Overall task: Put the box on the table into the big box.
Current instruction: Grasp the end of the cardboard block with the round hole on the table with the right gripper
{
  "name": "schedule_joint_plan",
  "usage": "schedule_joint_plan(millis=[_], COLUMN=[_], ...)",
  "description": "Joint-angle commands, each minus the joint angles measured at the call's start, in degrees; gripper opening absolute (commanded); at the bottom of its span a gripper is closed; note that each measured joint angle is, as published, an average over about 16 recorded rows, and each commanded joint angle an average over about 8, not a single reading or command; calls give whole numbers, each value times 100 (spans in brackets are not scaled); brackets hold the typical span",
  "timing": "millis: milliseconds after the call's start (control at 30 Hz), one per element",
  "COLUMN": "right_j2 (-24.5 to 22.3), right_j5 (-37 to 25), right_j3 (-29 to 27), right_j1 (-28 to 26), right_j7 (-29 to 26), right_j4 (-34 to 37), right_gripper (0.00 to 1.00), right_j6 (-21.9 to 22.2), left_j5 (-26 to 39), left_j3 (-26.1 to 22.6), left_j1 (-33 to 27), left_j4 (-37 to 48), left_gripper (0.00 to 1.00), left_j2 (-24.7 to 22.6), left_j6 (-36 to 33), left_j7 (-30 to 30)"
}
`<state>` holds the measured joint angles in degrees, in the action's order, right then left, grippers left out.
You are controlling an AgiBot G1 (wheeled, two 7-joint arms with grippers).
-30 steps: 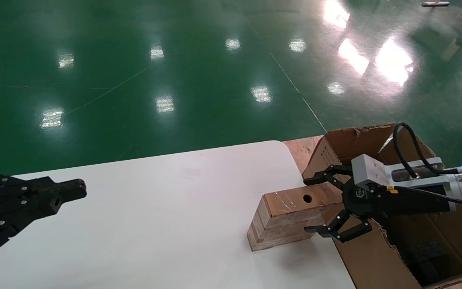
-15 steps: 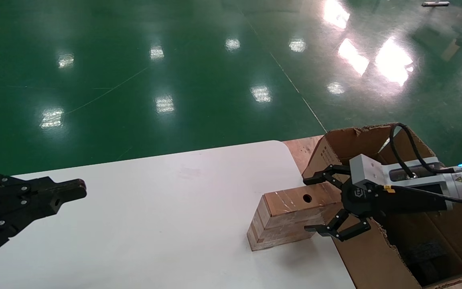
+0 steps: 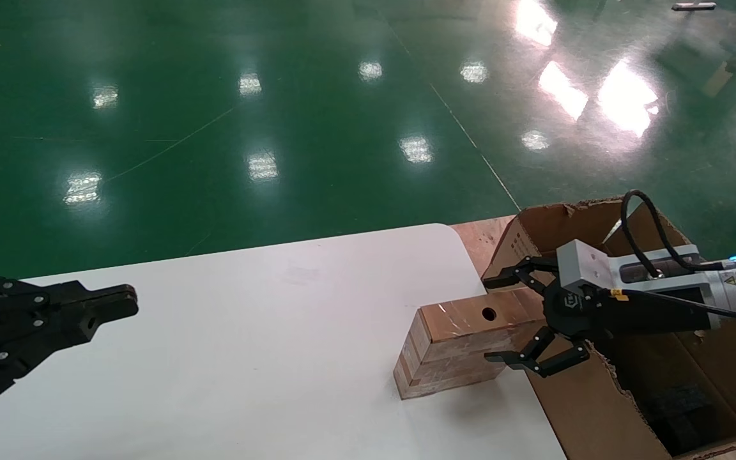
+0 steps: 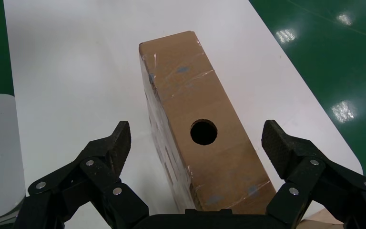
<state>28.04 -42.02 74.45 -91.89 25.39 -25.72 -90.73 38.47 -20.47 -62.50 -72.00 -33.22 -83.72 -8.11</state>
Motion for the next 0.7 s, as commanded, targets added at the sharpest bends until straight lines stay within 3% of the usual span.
schedule_joint_plan(millis=[33,67,100,700], right_j2=[0,0,0,-6], right_j5=[1,1,0,-10], right_j3=[-1,-3,-5,-25], right_j1=[-1,-1,0,16], right_j7=[-2,-3,-4,-12], right_j4=[-1,-3,-5,-21], right_gripper=[18,6,0,0], right_j6=[0,0,1,3], left_j5=[0,0,0,0], left_j3=[0,0,0,0], left_j1=[0,0,0,0], left_j4=[0,0,0,0], left_gripper=[100,100,100,100], left_j2=[0,0,0,0], left_j6=[0,0,0,0], left_j7=[0,0,0,0])
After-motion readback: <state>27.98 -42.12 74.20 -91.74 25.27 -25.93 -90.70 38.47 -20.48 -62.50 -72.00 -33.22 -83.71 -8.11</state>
